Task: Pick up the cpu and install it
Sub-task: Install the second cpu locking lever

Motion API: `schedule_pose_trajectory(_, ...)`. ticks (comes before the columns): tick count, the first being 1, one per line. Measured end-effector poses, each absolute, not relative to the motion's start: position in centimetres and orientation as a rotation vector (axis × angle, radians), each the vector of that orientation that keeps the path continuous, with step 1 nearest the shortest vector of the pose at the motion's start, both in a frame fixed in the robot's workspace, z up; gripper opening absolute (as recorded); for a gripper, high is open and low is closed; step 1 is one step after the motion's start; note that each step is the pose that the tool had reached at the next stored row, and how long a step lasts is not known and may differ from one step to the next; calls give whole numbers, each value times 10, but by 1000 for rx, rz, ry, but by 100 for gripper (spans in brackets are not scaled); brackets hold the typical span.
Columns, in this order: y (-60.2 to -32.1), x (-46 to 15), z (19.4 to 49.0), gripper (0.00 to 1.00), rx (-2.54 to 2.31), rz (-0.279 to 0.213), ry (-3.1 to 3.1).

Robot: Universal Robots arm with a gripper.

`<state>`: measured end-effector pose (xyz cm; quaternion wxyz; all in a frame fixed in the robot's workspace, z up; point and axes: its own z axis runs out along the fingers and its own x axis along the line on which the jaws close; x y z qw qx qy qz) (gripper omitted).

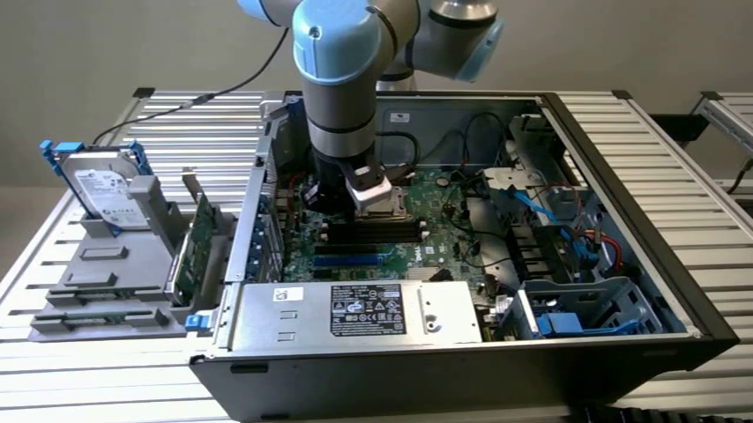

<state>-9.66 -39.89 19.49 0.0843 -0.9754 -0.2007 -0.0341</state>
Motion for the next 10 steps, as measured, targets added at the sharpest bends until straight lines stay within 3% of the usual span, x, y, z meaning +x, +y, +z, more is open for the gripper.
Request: schedule_pose_trajectory(10, -398, -97, 213, 11, -2910, -101, -598)
